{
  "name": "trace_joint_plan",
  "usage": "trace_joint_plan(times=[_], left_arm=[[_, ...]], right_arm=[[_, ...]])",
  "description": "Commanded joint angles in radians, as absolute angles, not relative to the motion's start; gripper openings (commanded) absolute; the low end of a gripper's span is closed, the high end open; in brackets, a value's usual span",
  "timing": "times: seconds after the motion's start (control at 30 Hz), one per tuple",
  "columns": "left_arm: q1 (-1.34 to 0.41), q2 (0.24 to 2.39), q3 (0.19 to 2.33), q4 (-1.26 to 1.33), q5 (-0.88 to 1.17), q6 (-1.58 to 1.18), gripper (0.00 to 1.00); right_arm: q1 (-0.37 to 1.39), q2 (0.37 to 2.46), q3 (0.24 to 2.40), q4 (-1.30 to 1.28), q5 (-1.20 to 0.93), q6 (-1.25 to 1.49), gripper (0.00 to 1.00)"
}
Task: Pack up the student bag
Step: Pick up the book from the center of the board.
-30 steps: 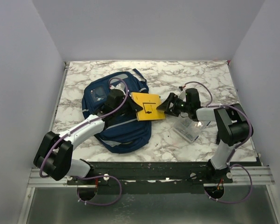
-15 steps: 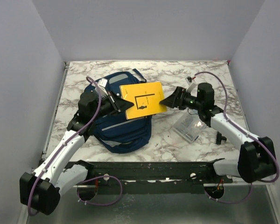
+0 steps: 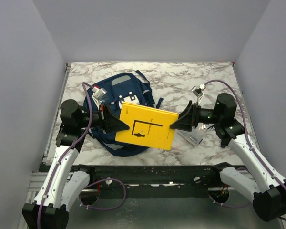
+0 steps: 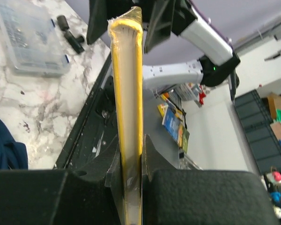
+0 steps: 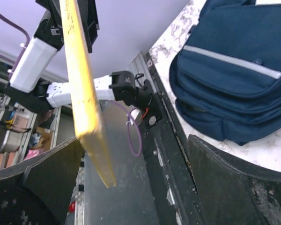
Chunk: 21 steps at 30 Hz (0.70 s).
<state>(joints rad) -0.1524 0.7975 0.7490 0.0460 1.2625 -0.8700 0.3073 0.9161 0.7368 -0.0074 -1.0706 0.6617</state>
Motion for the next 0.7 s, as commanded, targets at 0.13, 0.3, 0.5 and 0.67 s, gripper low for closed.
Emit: trace_joint_plan(times=[0.13,0.3,0.5,0.67], left_arm=[[-0.152,0.693,0.653,0.086,1.394,-0.849,0.00],[-0.172,0.697,0.649,0.074,1.393,-0.843,0.00],[-0.202,0.720,0.633,0.053,1.389,-0.824,0.00],[-0.206,0.728,0.676,-0.159,1.279,-0.687,0.10]], right_arm=[[0.405,0.921,0.757,-0.099,-1.236,0.638,0.81],[0.550,0.928,0.726,-0.065,-1.229,0.651,0.73],[0.573,0.960,0.658,0.055,-1.210,0.708,0.38],[0.575,0.976,0.596,0.252,-1.150,0.848,0.01]])
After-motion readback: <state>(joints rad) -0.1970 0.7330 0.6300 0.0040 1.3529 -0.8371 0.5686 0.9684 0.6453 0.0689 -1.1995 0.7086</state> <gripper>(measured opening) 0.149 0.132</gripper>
